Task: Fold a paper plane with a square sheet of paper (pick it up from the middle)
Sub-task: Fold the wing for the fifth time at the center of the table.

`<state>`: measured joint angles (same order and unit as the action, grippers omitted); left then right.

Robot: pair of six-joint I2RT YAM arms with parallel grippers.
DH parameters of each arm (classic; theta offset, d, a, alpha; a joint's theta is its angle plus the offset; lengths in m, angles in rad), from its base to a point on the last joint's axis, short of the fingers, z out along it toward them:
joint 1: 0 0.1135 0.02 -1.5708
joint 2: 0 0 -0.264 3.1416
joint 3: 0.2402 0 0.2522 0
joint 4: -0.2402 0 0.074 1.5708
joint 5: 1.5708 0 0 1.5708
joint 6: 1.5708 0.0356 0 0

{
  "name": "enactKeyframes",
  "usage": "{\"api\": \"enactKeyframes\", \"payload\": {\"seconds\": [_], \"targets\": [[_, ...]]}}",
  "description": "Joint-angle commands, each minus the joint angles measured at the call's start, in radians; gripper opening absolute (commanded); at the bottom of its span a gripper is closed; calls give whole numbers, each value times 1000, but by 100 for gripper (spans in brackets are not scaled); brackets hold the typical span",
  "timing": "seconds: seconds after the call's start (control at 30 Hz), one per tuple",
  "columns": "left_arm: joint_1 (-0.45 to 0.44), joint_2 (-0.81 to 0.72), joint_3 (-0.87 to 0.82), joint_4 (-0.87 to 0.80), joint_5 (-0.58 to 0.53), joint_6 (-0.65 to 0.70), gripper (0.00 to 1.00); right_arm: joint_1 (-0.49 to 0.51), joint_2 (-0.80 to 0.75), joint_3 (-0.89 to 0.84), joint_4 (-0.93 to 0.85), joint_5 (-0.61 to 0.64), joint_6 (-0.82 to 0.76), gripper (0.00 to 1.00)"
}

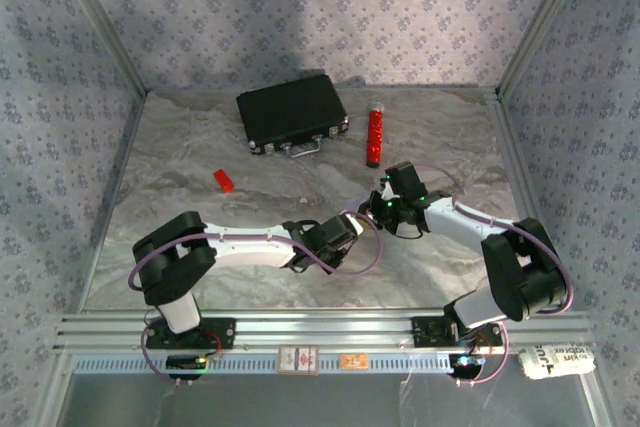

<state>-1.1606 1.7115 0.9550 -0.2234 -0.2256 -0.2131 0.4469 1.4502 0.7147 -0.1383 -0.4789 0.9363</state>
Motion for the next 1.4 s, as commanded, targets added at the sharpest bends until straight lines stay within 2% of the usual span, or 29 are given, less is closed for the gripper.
{"api": "enactKeyframes", "payload": {"seconds": [0.0,0.47,0.53,0.77,0.87,0.97,1.17,1.37], "targets": [[-8,0,18,-5,-17,4,20,-4,1,-17,-2,-10,14,7],[-8,-15,19,4,0,-19,21,-4,0,-23,-2,-10,10,7],[-8,-14,18,5,1,-19,15,-4,1,-23,-3,-9,11,7],[-8,-9,16,3,10,-30,7,-4,-6,-29,-1,-6,10,10],[-3,-9,7,16,40,-44,3,-7,-23,-35,-10,7,4,17],[14,-9,-4,35,101,-67,1,-15,-70,-39,-36,41,-17,29],[79,-11,-40,116,295,-137,0,-80,-208,-60,-148,117,-71,53],[123,7,-54,158,414,-172,0,-152,-291,-109,-171,95,-96,56]]}}
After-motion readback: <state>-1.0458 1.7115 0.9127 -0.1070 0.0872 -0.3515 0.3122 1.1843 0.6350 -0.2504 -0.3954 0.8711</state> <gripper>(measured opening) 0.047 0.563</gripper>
